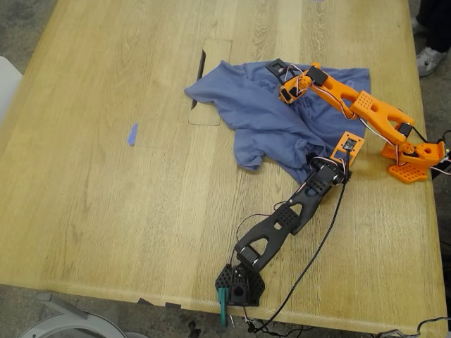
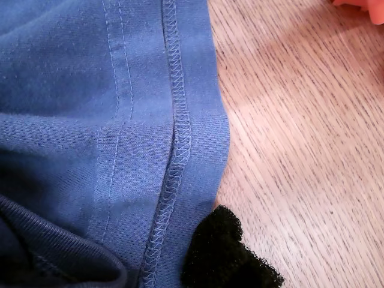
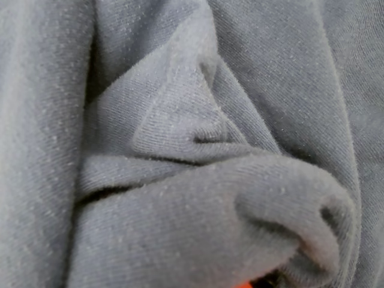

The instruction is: Fold a T-shirt

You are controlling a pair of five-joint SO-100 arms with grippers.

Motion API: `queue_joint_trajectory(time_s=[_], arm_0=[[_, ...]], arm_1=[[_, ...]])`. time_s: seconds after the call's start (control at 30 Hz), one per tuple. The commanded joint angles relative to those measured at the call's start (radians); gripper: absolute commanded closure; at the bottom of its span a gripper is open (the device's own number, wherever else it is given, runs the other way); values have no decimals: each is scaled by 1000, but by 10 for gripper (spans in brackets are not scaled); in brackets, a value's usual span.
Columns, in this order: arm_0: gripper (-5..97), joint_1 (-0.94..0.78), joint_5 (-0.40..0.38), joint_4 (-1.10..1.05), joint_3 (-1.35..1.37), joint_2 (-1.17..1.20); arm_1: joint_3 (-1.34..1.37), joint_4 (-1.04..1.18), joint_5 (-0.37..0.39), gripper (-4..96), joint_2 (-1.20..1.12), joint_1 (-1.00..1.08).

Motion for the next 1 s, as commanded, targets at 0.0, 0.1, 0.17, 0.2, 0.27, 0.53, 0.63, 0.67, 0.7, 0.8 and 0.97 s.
queue_joint_trajectory(time_s=[0.0,0.1,0.17,0.2,0.27,0.53,0.63,0.67,0.7,0.8,0.97], arm_0=[[454,25,-15,-14,-37,-17],[531,8,-31,-6,-35,-40],[579,-8,-38,2,-35,-49],[595,-14,-40,3,-34,-51],[636,-23,-32,18,-34,-52],[868,-48,-14,69,-25,-49],[918,-74,-26,83,-26,-55],[918,-81,-26,84,-26,-55],[918,-91,-28,87,-26,-55],[918,-121,-31,106,-25,-55],[918,-206,-35,114,-25,-38]], arm_1=[[-14,-3,6,915,95,-23],[-14,-6,6,915,97,-28],[-14,-8,6,915,100,-31],[-14,-8,6,915,100,-31],[-14,-9,6,915,103,-32],[-14,-18,6,915,101,-34],[-14,-23,6,915,101,-34],[-14,-25,6,915,103,-34],[-14,-26,6,915,104,-34],[-14,-31,5,915,114,-28],[-14,-31,2,915,137,-11]])
